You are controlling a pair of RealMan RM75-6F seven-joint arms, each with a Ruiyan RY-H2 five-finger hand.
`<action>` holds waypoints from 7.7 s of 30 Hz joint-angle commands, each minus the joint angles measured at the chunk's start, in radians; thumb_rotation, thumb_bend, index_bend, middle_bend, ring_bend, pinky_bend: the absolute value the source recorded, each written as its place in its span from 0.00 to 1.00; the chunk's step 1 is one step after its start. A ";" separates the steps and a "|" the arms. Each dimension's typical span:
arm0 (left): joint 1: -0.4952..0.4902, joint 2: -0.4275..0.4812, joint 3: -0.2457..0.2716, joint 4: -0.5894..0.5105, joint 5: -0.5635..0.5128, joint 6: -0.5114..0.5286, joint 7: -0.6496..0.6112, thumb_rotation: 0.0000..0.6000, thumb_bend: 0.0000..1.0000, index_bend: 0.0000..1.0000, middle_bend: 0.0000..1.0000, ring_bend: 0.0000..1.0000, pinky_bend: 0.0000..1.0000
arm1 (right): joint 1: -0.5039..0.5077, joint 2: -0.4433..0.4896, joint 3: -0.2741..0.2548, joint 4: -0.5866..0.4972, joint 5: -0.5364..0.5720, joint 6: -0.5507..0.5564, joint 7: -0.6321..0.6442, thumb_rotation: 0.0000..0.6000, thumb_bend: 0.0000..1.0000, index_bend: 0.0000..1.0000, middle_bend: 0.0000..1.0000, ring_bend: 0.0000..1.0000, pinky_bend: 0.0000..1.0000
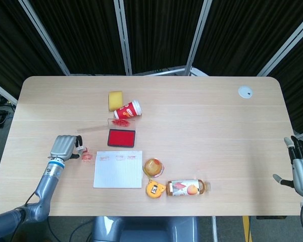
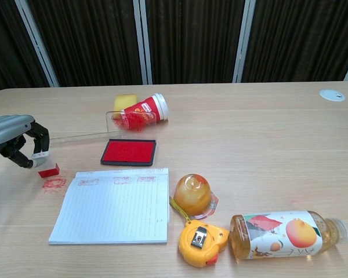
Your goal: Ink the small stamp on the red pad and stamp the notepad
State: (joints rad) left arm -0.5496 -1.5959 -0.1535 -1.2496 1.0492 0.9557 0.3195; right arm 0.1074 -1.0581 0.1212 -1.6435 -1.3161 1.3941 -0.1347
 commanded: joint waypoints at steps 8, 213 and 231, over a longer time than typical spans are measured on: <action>-0.064 0.148 -0.071 -0.181 0.113 -0.061 -0.189 1.00 0.33 0.54 0.54 0.84 0.88 | -0.002 0.004 0.002 -0.008 0.000 0.006 0.005 1.00 0.00 0.00 0.00 0.00 0.00; -0.311 -0.127 0.078 -0.037 0.124 -0.213 -0.086 1.00 0.38 0.60 0.59 0.84 0.88 | 0.005 0.043 0.054 0.031 0.154 -0.057 0.072 1.00 0.00 0.00 0.00 0.00 0.00; -0.306 -0.143 0.080 -0.005 0.126 -0.221 -0.084 1.00 0.38 0.60 0.59 0.84 0.88 | 0.005 0.041 0.055 0.033 0.157 -0.058 0.069 1.00 0.00 0.00 0.00 0.00 0.00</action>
State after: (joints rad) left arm -0.8553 -1.7393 -0.0736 -1.2546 1.1748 0.7343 0.2352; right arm 0.1126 -1.0169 0.1761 -1.6102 -1.1594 1.3364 -0.0660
